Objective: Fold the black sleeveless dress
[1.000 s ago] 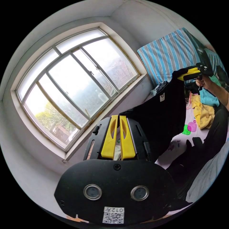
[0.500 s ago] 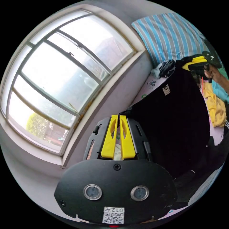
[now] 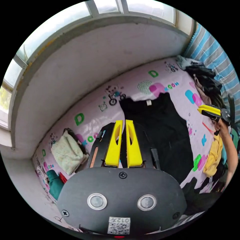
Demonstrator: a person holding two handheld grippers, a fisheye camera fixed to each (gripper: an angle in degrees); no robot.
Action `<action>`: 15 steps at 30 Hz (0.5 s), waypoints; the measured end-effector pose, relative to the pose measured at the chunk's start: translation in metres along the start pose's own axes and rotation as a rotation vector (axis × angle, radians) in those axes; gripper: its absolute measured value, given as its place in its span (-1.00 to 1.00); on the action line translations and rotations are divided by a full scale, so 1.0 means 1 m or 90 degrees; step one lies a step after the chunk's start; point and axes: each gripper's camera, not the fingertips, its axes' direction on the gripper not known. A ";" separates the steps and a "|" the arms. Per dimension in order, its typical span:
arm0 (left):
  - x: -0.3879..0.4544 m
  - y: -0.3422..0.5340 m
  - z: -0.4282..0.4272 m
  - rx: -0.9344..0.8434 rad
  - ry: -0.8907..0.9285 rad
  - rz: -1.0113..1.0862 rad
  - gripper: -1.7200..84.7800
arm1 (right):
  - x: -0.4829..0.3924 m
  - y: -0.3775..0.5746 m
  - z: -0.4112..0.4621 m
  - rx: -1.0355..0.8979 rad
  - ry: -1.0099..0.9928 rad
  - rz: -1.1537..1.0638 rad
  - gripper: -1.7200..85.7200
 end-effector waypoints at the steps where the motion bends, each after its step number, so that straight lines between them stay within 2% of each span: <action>1: -0.009 0.011 0.013 -0.024 0.017 0.014 -0.95 | -0.001 0.016 0.015 -0.035 -0.026 -0.014 -0.81; 7: -0.049 0.095 0.056 -0.133 0.165 0.124 -0.95 | -0.012 0.107 0.064 -0.205 -0.117 -0.020 -0.82; 12: -0.086 0.138 0.086 -0.196 0.169 0.093 -0.94 | -0.017 0.152 0.099 -0.199 -0.180 0.117 -0.81; 15: -0.112 0.142 0.097 -0.182 0.196 0.051 -0.94 | -0.018 0.159 0.125 -0.182 -0.226 0.197 -0.80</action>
